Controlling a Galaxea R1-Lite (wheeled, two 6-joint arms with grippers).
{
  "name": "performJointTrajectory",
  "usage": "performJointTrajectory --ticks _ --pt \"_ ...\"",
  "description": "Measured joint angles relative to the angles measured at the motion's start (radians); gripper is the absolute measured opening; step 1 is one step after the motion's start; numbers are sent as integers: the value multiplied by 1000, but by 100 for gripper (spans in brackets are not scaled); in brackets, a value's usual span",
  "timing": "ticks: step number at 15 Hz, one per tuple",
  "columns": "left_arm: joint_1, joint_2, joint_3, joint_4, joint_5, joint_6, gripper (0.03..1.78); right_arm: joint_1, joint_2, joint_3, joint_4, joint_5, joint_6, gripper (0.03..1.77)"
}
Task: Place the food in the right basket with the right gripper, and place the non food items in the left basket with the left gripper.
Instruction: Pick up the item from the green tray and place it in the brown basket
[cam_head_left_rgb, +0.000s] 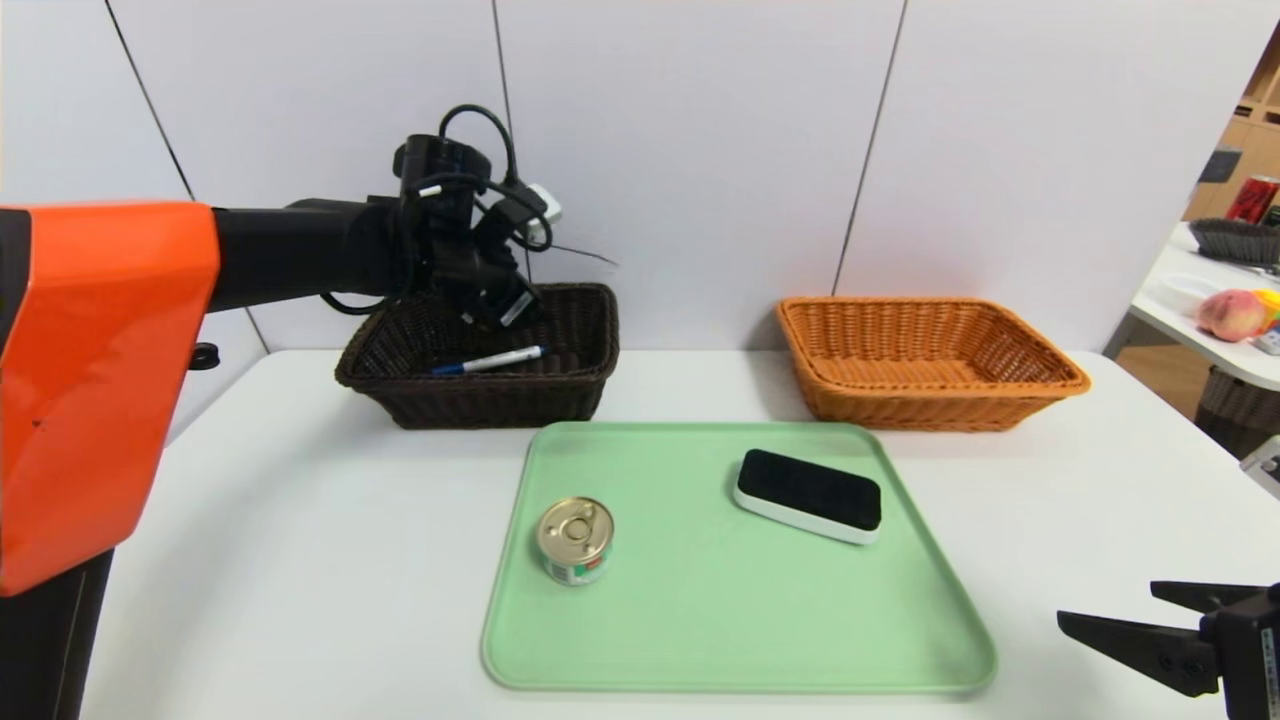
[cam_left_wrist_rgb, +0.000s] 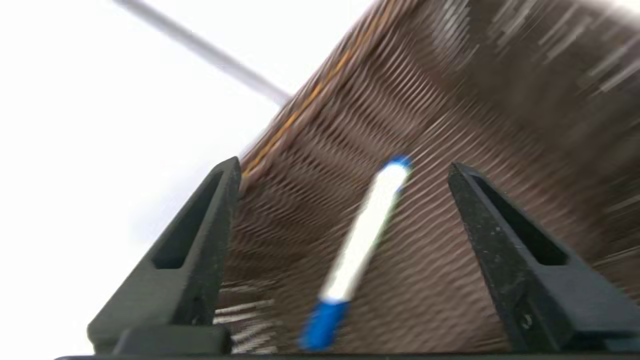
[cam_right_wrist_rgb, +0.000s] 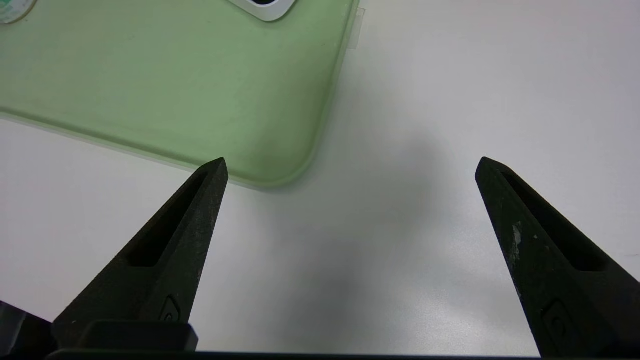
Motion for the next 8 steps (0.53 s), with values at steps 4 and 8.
performJointTrajectory --ticks 4,8 --pt "-88 -25 1 15 2 -235 157 0 -7 -1 1 -1 2 171" --pt "-184 -35 4 34 -10 -378 163 -4 -22 0 1 -1 4 171"
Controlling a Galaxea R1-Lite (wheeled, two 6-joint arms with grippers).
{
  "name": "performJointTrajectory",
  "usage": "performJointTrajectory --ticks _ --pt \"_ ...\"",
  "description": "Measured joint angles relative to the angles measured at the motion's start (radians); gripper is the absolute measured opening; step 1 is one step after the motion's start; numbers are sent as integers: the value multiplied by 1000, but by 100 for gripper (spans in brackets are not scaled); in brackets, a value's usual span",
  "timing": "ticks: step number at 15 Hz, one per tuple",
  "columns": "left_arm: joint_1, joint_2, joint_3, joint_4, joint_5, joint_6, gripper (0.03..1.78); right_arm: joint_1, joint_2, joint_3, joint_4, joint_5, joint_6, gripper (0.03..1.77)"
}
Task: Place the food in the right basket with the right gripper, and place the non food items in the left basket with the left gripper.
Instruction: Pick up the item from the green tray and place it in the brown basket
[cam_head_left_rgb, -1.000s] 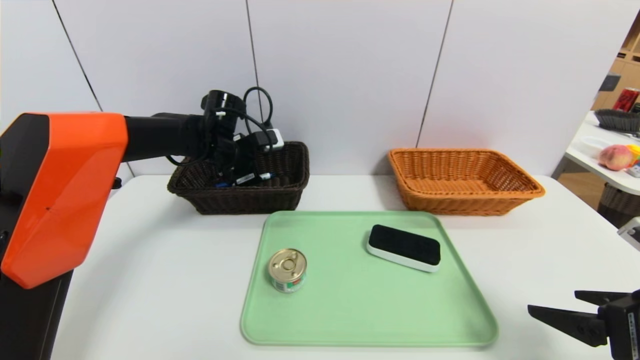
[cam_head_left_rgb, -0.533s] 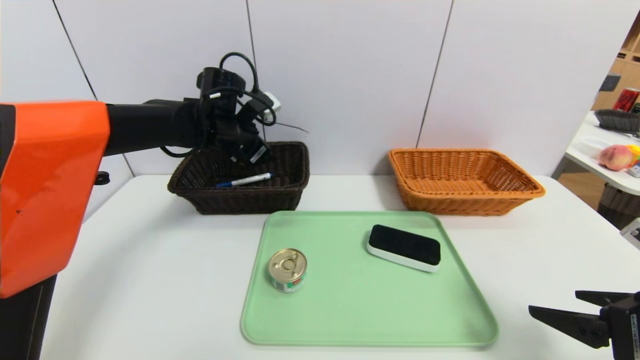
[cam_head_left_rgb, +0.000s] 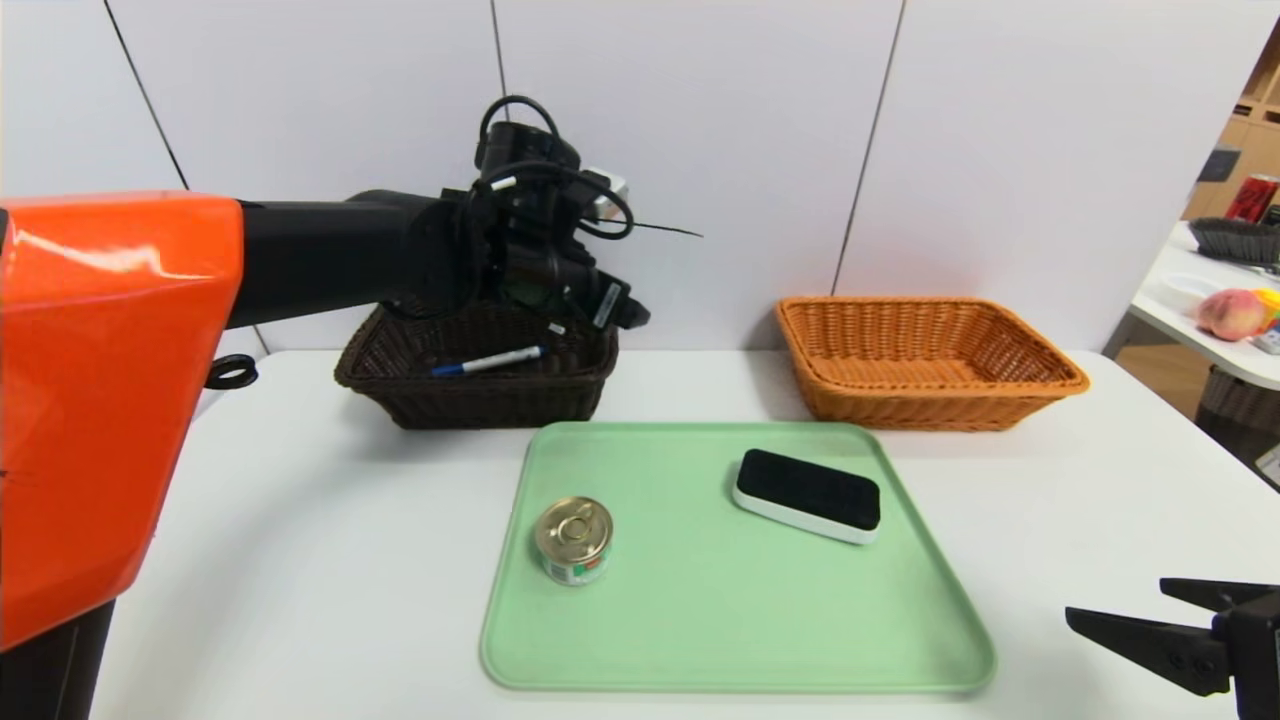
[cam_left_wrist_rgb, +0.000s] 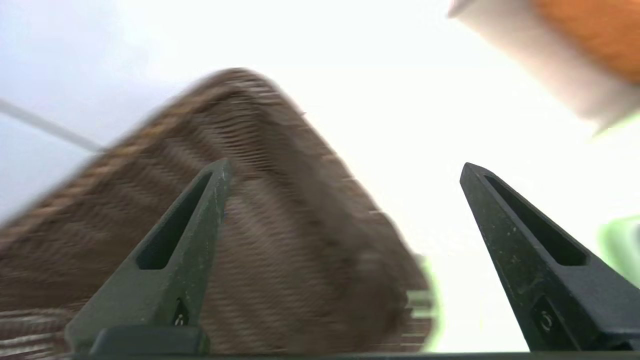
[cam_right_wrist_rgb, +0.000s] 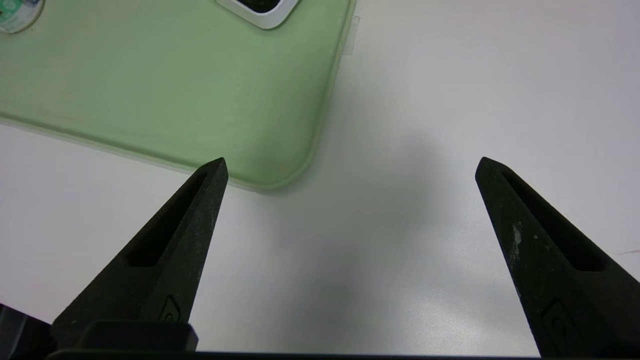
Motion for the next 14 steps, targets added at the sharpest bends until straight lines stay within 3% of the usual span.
performJointTrajectory --ticks 8,10,14 --pt "-142 -10 1 139 -213 -16 167 -1 -21 -2 1 0 -1 171" --pt "-153 -9 1 176 -263 37 168 -1 -24 -1 2 1 -1 171" --pt "-175 3 0 262 -273 188 169 0 -24 0 0 3 -3 171"
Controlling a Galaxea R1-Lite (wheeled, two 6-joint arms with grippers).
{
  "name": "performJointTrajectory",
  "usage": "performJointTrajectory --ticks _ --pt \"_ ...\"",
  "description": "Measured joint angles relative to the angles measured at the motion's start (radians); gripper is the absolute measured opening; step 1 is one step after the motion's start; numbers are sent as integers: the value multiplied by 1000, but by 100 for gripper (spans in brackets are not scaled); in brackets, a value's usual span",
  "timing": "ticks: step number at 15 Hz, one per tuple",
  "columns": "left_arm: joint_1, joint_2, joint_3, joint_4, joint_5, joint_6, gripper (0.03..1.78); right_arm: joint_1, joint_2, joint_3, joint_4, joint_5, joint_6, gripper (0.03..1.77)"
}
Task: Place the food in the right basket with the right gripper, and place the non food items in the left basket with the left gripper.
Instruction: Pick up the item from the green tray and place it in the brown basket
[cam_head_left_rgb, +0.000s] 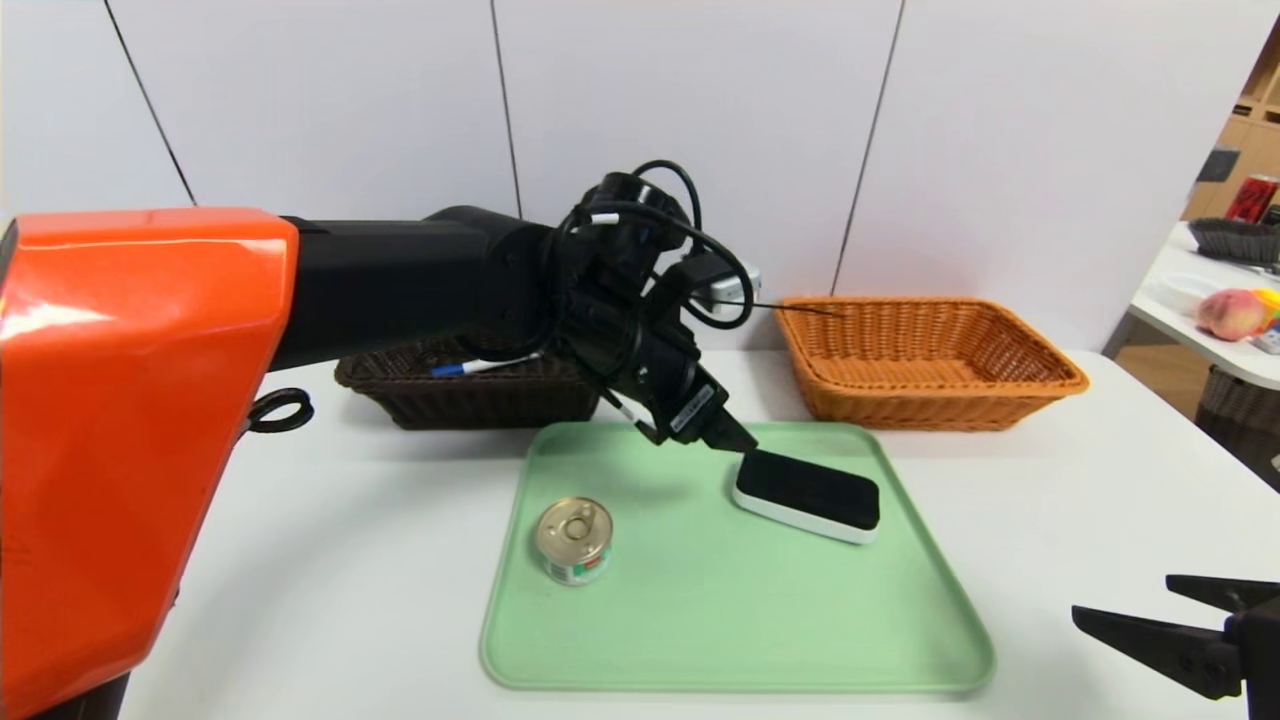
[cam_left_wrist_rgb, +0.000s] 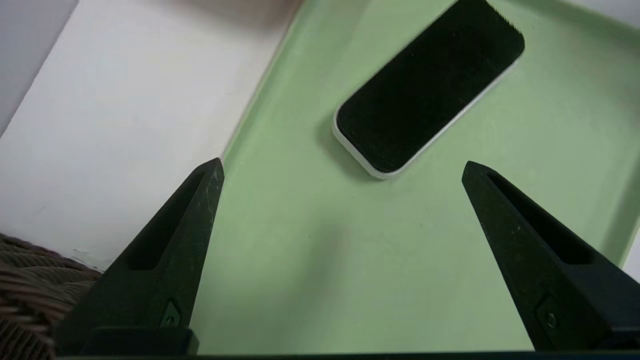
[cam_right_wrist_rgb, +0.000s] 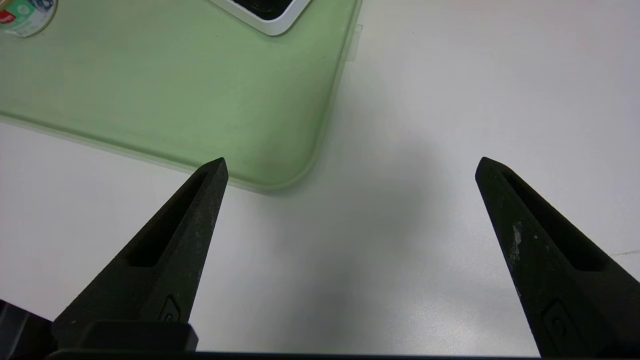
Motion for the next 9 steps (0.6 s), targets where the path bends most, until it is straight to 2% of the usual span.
performJointTrajectory --ticks 3,6,9 --pt "-19 5 0 39 -39 88 169 0 0 1 1 0 1 171" --pt "-45 11 0 34 -63 110 169 0 0 1 2 0 1 171" --pt "-73 31 -1 8 -126 116 169 0 0 8 3 0 1 171"
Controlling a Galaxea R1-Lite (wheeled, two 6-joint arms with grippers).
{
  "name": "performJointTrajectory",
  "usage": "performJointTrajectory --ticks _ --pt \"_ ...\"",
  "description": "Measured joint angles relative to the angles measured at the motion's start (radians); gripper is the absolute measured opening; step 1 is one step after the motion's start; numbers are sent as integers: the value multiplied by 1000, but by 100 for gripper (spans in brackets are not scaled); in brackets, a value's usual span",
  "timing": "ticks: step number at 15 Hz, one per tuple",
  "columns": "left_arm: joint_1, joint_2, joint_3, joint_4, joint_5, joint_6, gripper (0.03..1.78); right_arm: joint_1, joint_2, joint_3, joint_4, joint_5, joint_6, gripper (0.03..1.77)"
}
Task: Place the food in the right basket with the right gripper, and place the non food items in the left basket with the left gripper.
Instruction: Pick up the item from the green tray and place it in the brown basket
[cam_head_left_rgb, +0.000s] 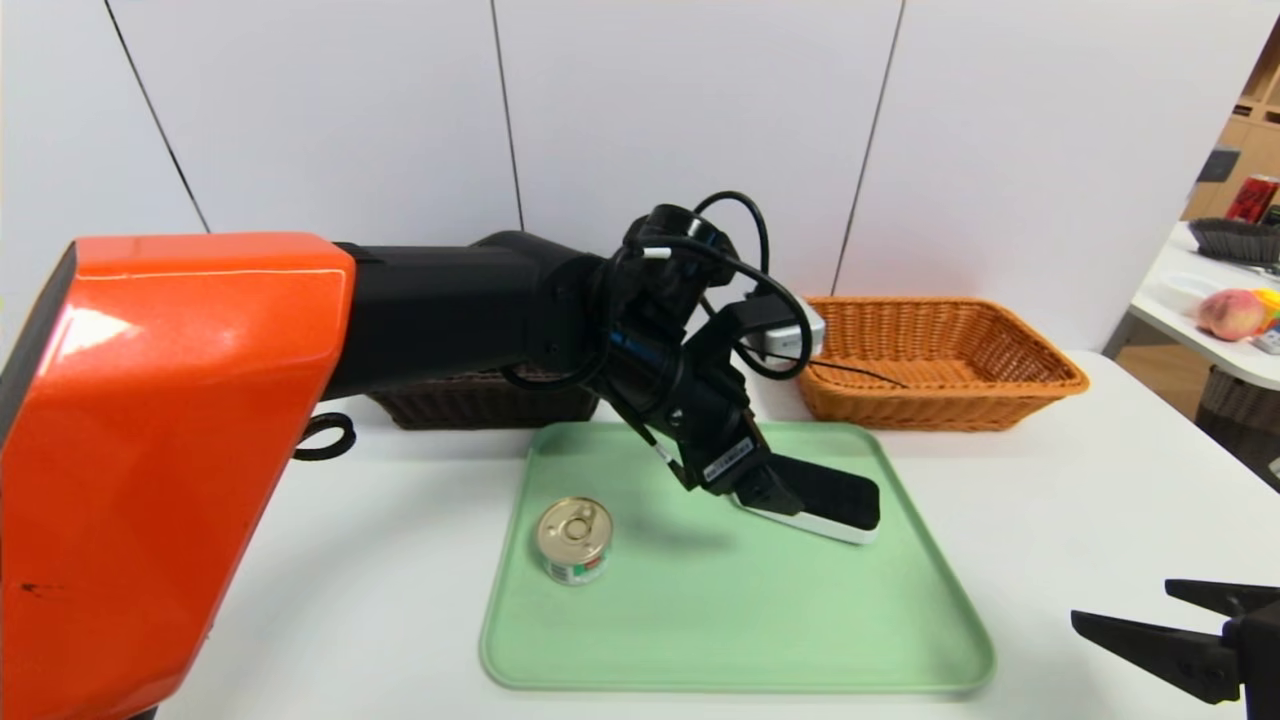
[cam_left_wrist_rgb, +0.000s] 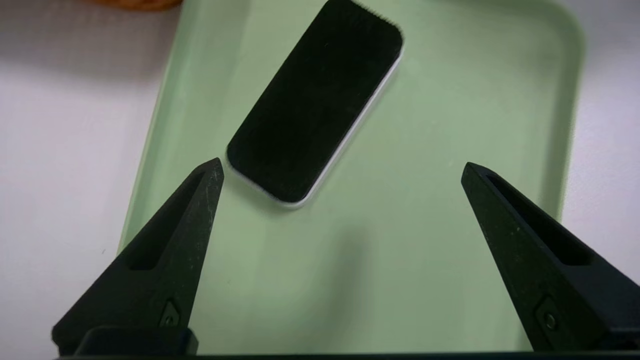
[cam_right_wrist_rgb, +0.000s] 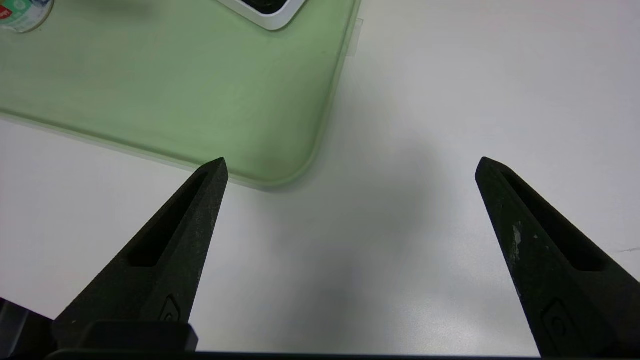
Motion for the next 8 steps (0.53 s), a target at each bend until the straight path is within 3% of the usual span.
performJointTrajectory --ticks 4,8 --pt "-10 38 0 -41 -95 73 169 0 -6 14 0 0 0 171" --pt "-9 87 0 -104 -113 110 169 0 -16 26 2 -1 2 171"
